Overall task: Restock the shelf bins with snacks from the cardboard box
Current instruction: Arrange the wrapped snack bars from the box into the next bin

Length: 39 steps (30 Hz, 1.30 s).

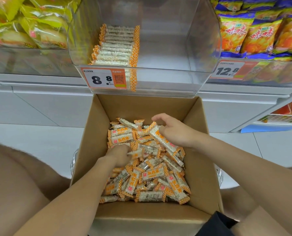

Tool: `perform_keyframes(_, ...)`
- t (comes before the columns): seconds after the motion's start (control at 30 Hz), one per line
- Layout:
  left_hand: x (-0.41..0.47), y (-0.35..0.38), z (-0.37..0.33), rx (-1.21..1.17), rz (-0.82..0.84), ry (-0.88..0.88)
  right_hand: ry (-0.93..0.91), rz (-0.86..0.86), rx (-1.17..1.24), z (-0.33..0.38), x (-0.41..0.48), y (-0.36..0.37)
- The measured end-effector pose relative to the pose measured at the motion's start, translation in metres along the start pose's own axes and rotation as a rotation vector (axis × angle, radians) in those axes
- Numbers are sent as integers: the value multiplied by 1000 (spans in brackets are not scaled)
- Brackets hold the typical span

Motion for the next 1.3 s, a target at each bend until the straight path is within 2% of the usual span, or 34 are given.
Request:
perform_keyframes(0.1,-17,-37,-19,-372,75,-39,-79,-28,-44,18,-5,-10)
perform_keyframes(0.27,-66,-107,-67,-780,71,0,-118,-196,74,37,-22,-43)
perform_keyframes(0.4,-103,-148,-97,-909,63,121,-147,-225,372,56,-54,-58)
perform_keyframes(0.47,-119,-170,-107,-972,36,174,-217,-311,372,66,-67,-71)
perform_keyframes(0.53,-136,-197,-113,-913,-62,255,-275,-376,289,72,-75,-83)
perform_keyframes(0.6,-155,-224,-117,-747,-187,346,-341,-427,120,81,-79,-91)
perform_keyframes(0.7,-176,-255,-123,-532,-284,436,-502,-482,-83,105,-92,-94)
perform_keyframes(0.8,-190,-284,-131,-383,-376,518,-685,-339,-225,138,-103,-80)
perform_keyframes(0.87,-192,-305,-133,-375,-482,563,-759,-339,-281,153,-102,-83)
perform_keyframes(0.97,-181,-337,-120,-408,-771,507,-728,-572,-225,163,-87,-118)
perform_keyframes(1.03,-169,-349,-111,-295,-927,413,-671,-692,-235,162,-70,-140)
perform_keyframes(1.17,-126,-347,-119,-35,-840,376,-482,-719,-374,157,-14,-167)
perform_keyframes(1.3,-73,-355,-127,97,-580,319,-288,-600,-554,152,57,-178)
Point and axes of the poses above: each hand's wrist, its own x-axis towards the middle knuckle, its own y-axis out of the palm, z = x × y, the point moved 9 cm from there along x, towards the middle knuckle, and after that the axes turned 7 degrees about -z, right-handed, at the moved point
